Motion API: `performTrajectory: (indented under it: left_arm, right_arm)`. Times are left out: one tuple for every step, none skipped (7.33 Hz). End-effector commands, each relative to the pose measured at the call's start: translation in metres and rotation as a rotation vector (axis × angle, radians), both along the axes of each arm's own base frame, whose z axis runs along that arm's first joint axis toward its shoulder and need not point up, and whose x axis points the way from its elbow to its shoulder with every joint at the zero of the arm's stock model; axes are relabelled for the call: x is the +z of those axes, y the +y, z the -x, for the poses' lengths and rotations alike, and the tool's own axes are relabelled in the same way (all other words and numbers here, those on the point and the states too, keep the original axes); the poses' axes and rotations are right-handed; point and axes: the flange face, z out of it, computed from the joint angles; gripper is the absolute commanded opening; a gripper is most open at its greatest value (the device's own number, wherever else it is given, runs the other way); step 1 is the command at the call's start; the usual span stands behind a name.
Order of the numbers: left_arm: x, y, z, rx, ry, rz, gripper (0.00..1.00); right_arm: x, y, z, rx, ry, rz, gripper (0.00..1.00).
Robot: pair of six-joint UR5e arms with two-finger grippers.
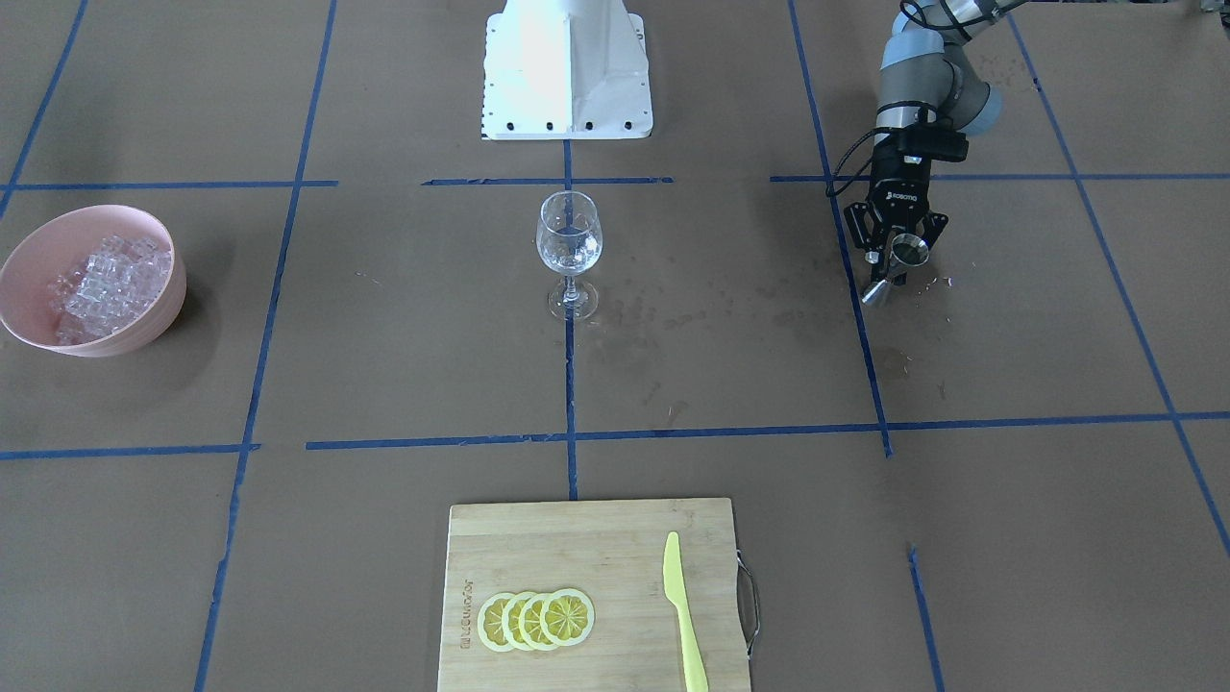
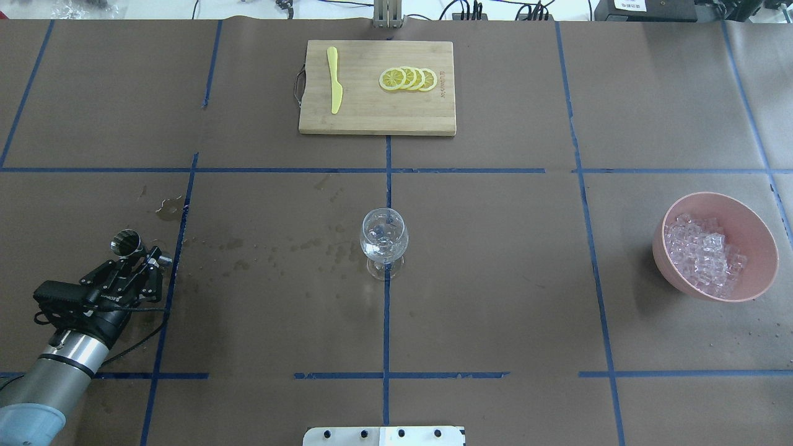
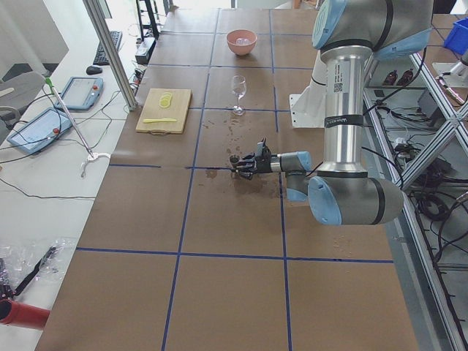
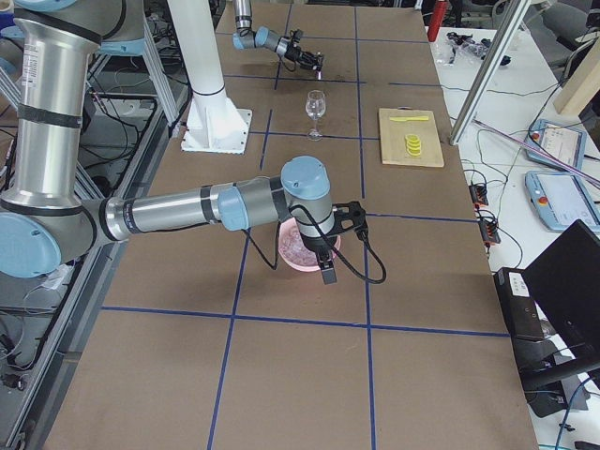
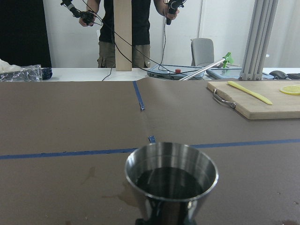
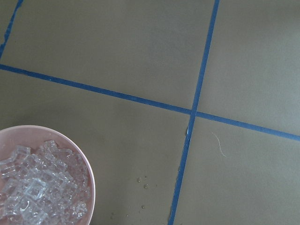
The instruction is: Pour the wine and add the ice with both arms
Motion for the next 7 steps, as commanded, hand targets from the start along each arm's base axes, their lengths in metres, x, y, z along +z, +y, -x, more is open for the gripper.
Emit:
performTrajectory:
  left_arm:
    - [0.000, -0.001, 0.001, -0.003, 0.000, 0.000, 0.36]
    - [0.001, -0.001, 0.001, -0.003, 0.000, 0.000, 0.31]
    - [0.001, -0.001, 0.004, -0.012, 0.018, -0.005, 0.21]
    - [0.000, -0.001, 0.004, -0.015, 0.023, -0.007, 0.11]
    - [-0.002, -0.001, 0.005, -0.023, 0.027, -0.010, 0.05]
    - [-0.004, -0.001, 0.008, -0.030, 0.042, -0.015, 0.03]
    - [-0.004, -0.001, 0.012, -0.032, 0.058, -0.022, 0.00]
  right_arm:
    - [-0.001, 0.000, 0.000, 0.000, 0.000, -0.001, 1.00]
    - [-0.001, 0.000, 0.000, 0.000, 0.000, -0.003, 1.00]
    - [-0.001, 0.000, 0.000, 0.000, 0.000, -0.003, 1.00]
    - [-0.001, 0.000, 0.000, 0.000, 0.000, -0.003, 1.00]
    - [-0.002, -0.001, 0.000, 0.000, 0.000, -0.004, 1.00]
    - [-0.001, 0.000, 0.000, 0.000, 0.000, -0.003, 1.00]
    - [-0.001, 0.000, -0.001, 0.001, 0.000, -0.003, 1.00]
